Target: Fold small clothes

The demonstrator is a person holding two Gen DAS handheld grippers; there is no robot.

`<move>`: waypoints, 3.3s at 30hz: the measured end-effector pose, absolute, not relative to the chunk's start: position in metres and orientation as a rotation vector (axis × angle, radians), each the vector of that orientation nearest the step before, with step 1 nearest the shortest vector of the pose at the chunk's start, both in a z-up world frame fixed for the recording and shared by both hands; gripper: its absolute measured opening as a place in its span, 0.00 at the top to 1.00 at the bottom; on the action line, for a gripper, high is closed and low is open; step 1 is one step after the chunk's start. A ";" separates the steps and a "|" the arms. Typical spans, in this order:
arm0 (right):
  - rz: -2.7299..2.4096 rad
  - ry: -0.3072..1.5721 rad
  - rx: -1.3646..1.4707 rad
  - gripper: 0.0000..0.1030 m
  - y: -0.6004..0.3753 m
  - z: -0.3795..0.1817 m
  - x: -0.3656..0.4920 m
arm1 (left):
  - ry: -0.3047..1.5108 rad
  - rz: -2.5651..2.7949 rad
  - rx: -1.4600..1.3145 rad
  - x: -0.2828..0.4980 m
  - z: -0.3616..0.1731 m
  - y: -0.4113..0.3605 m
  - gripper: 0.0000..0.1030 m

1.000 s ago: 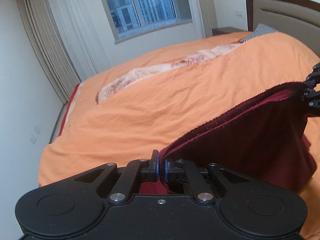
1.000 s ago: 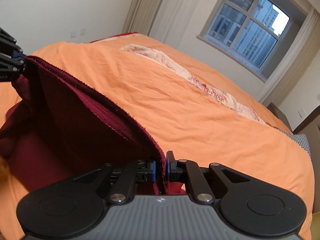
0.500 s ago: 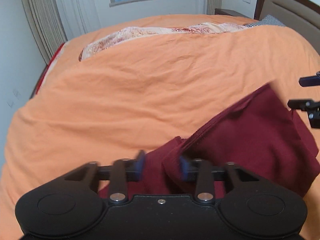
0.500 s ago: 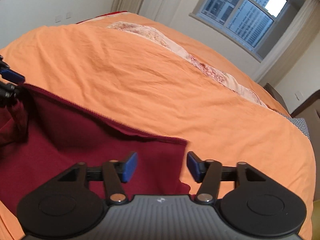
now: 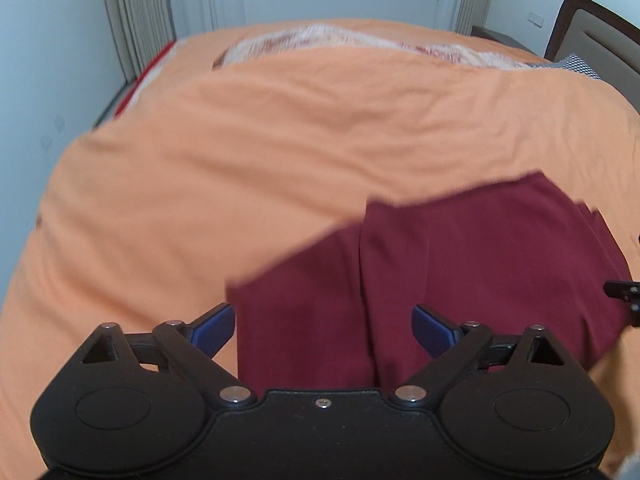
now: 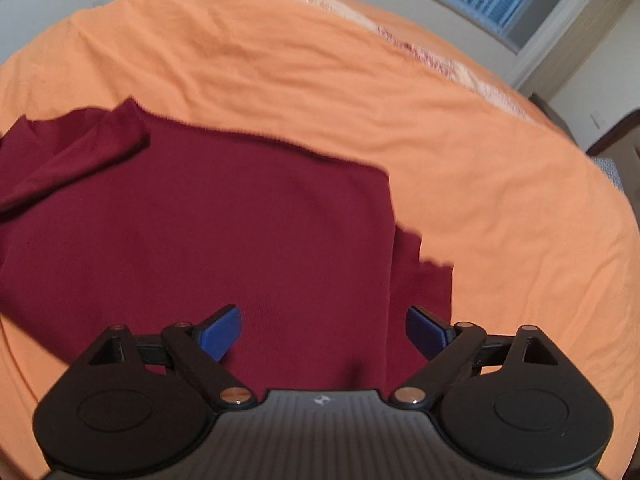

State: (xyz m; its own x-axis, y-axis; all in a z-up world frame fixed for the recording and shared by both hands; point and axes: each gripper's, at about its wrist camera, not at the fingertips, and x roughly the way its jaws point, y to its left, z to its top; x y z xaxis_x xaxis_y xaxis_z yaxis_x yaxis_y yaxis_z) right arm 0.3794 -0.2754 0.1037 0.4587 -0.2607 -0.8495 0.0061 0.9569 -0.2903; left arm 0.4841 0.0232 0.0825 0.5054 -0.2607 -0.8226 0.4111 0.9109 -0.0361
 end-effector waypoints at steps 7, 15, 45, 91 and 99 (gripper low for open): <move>-0.186 1.159 -0.154 0.03 -0.282 0.080 0.344 | 1.124 -0.442 0.137 0.423 0.052 0.034 0.09; -0.271 1.078 0.058 0.22 -0.327 0.082 0.333 | 1.116 -0.466 -0.034 0.413 0.049 0.025 0.59; -0.246 1.149 0.189 0.10 -0.357 0.083 0.291 | 1.025 -0.220 0.013 0.399 0.081 0.016 0.38; -0.089 1.262 0.115 0.00 -0.283 0.072 0.283 | 0.936 -0.196 -0.214 0.403 0.043 0.075 0.01; -0.125 1.267 0.140 0.00 -0.292 0.074 0.271 | 0.929 -0.200 -0.259 0.463 0.041 0.098 0.24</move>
